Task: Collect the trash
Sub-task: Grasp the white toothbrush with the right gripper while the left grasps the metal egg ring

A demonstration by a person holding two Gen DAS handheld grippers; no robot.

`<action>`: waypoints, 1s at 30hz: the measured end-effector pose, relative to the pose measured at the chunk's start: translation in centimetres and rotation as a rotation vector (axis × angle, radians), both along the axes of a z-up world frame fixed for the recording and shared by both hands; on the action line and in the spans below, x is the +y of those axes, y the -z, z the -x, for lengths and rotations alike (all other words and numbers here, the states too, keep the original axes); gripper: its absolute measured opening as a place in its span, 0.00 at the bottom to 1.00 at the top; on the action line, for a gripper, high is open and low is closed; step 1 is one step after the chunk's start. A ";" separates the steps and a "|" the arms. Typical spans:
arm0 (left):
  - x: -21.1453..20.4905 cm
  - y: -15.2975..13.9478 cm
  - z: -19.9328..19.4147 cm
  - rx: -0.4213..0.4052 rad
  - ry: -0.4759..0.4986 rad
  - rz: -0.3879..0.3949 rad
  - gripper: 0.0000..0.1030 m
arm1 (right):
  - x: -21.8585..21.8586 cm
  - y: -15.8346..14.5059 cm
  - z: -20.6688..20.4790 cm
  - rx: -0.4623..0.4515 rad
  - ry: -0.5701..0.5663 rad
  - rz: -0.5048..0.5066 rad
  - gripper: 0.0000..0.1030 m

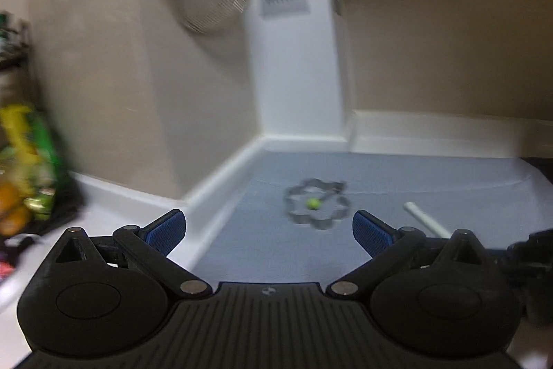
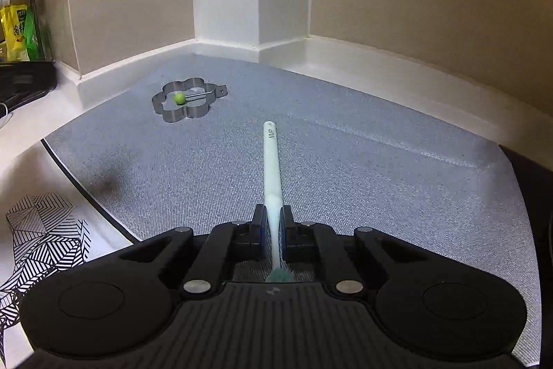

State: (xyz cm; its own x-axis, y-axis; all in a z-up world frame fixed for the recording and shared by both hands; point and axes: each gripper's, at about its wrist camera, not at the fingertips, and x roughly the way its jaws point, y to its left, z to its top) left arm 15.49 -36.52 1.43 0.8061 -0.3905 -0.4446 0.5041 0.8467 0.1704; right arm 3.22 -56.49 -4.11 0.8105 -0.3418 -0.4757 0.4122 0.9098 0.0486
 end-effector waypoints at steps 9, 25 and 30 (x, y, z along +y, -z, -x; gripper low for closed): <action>-7.1 4.2 -7.0 0.162 0.147 0.030 1.00 | 0.0 0.0 0.2 -0.001 0.009 -0.001 0.09; -11.0 8.3 -12.7 0.246 -0.024 -0.015 0.89 | 0.5 -0.1 0.1 0.008 0.015 0.017 0.09; -10.3 7.4 -12.4 0.260 -0.049 -0.018 0.77 | 0.4 -0.1 0.2 0.010 0.016 0.021 0.09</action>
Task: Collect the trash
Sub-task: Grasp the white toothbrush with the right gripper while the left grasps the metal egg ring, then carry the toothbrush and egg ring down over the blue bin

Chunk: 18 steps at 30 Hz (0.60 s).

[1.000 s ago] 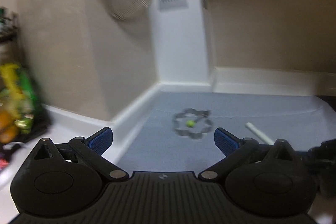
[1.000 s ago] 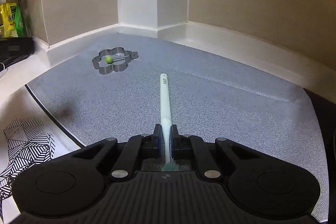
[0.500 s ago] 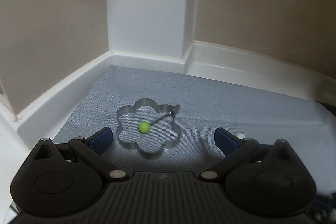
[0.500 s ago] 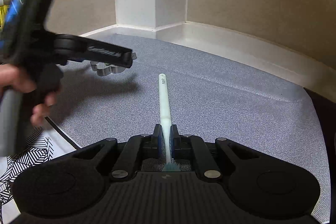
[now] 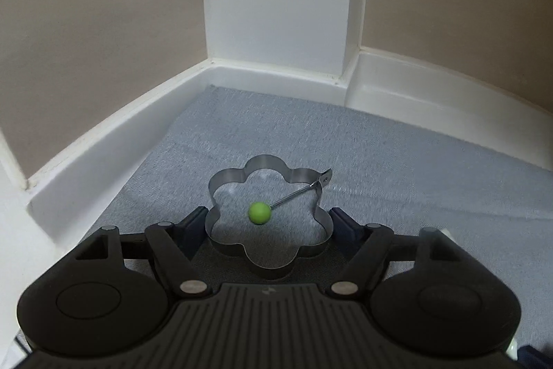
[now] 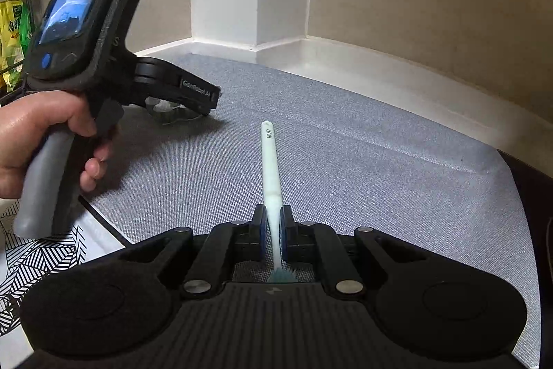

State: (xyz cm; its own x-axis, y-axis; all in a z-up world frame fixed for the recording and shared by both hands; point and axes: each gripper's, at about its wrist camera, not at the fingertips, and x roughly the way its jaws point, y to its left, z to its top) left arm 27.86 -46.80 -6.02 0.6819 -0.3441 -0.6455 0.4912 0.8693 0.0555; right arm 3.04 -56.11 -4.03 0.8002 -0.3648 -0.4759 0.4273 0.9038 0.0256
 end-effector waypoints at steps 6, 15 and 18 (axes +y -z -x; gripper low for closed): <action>1.4 -0.5 1.5 -0.015 -0.005 -0.028 0.77 | -0.2 0.0 0.0 -0.004 0.011 -0.008 0.09; 7.9 -3.3 6.7 -0.051 -0.027 -0.047 0.77 | -0.5 0.0 -0.2 -0.011 0.018 -0.019 0.08; 10.5 -4.5 9.5 -0.065 -0.036 -0.053 0.77 | -0.4 0.1 -0.1 -0.010 0.020 -0.016 0.08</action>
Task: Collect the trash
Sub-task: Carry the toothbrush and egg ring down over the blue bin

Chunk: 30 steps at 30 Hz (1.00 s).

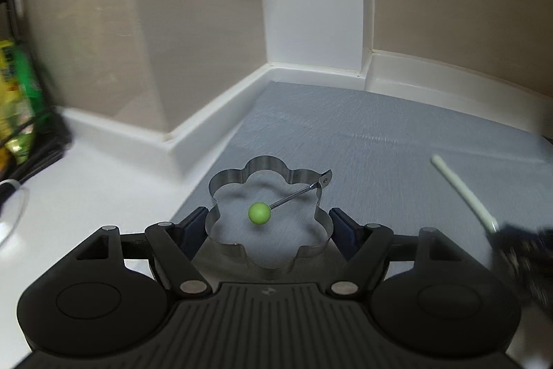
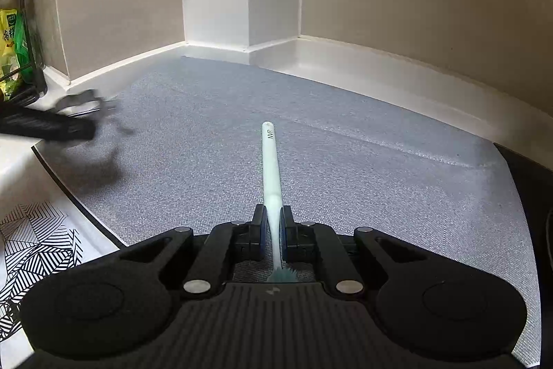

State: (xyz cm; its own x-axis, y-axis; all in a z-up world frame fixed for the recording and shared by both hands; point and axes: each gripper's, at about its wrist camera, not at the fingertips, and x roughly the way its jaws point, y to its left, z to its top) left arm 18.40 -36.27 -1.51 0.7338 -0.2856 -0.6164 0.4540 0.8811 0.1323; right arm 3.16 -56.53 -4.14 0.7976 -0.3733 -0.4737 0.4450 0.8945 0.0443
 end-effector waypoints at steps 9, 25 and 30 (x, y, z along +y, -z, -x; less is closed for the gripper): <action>10.8 -3.0 10.3 -0.010 -0.034 0.047 0.77 | -0.6 0.1 0.2 -0.022 -0.004 -0.043 0.09; 26.3 -2.7 26.1 0.011 -0.097 0.078 0.77 | 2.3 -1.5 8.5 -0.055 -0.027 -0.125 0.08; 27.7 -1.9 29.4 0.031 -0.106 0.111 0.77 | 3.9 -1.5 12.2 -0.090 -0.059 -0.167 0.08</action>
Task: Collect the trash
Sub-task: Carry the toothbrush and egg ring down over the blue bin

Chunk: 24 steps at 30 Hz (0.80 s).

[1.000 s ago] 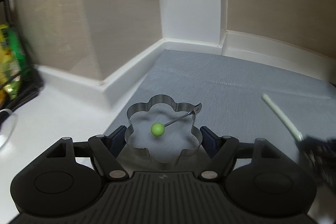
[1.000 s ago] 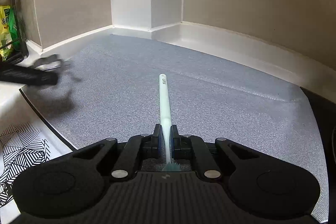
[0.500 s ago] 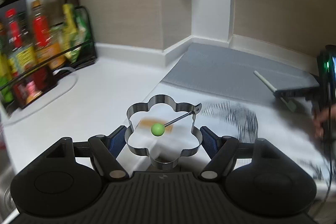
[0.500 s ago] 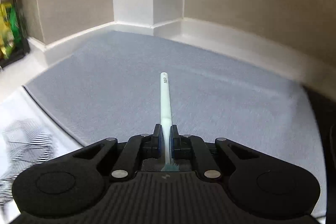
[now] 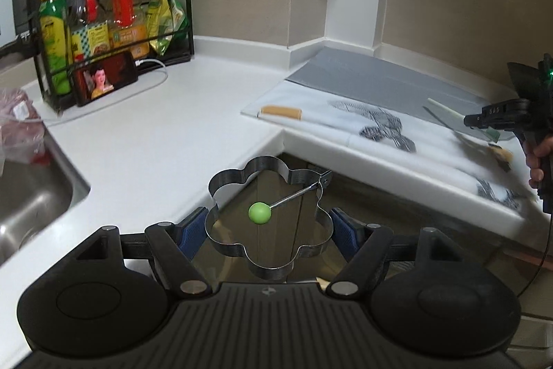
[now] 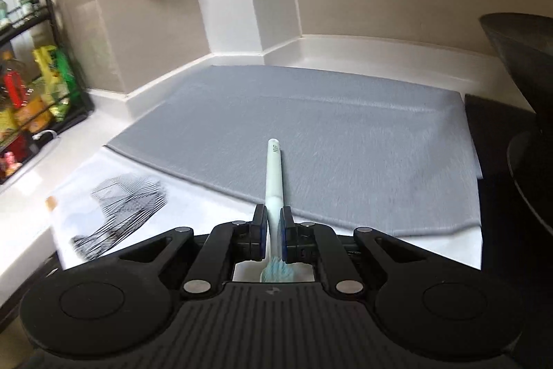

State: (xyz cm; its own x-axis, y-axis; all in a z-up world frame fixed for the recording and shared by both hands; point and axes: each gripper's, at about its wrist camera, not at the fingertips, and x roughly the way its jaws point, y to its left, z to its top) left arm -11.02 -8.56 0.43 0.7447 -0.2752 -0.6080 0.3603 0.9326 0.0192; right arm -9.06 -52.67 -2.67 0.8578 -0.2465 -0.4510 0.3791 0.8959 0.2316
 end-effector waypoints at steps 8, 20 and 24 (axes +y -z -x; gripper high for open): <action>0.3 2.3 3.2 0.049 0.010 -0.026 0.77 | 2.7 -1.0 5.1 -0.082 -0.079 -0.070 0.08; 0.7 4.2 4.9 0.097 0.022 -0.026 0.77 | 8.5 -2.7 10.0 -0.146 -0.227 -0.011 0.08; 0.7 4.7 5.2 0.105 0.030 -0.034 0.77 | 11.4 -2.4 11.2 -0.147 -0.302 0.019 0.08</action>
